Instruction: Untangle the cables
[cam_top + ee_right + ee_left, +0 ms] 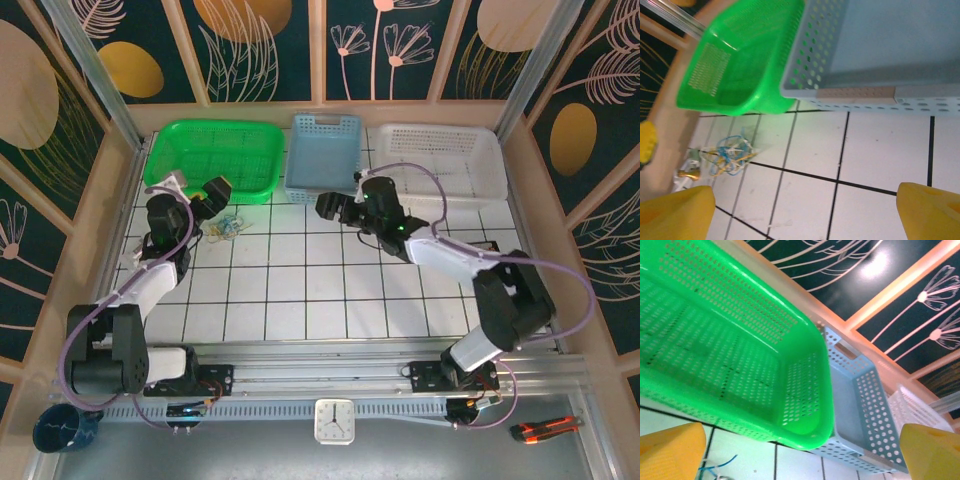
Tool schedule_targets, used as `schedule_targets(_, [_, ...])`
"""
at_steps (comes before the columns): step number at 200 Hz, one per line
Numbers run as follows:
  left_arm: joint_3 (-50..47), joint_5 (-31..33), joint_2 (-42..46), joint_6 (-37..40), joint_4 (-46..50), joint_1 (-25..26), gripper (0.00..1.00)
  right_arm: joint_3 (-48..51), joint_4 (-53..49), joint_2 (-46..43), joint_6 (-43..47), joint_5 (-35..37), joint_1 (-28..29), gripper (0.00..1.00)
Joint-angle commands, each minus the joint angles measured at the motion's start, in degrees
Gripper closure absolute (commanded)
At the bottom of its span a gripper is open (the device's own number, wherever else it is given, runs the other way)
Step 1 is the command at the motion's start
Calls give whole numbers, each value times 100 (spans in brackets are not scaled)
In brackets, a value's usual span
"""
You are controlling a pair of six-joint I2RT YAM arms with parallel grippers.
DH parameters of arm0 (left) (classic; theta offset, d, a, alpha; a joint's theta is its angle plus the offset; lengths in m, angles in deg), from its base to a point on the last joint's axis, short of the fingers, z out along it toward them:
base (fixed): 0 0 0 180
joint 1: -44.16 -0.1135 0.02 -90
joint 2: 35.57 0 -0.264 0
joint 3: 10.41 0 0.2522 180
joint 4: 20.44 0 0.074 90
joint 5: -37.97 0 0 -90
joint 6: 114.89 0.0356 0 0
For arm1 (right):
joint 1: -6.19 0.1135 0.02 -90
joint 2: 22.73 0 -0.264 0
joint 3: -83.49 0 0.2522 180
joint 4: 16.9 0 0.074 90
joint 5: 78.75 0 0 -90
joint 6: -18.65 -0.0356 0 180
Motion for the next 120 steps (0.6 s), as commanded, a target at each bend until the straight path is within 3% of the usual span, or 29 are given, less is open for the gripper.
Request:
schedule_targets(1, [-284, 387, -146, 101, 255, -15, 1, 351, -73, -533, 223, 79, 62, 6])
schedule_targets(69, [-7, 431, -1311, 362, -192, -18, 1, 1441, -966, -2400, 380, 911, 75, 5])
schedule_targets(120, [238, -486, -1936, 511, -436, -14, 1, 1635, -1369, -2937, 446, 1201, -13, 5])
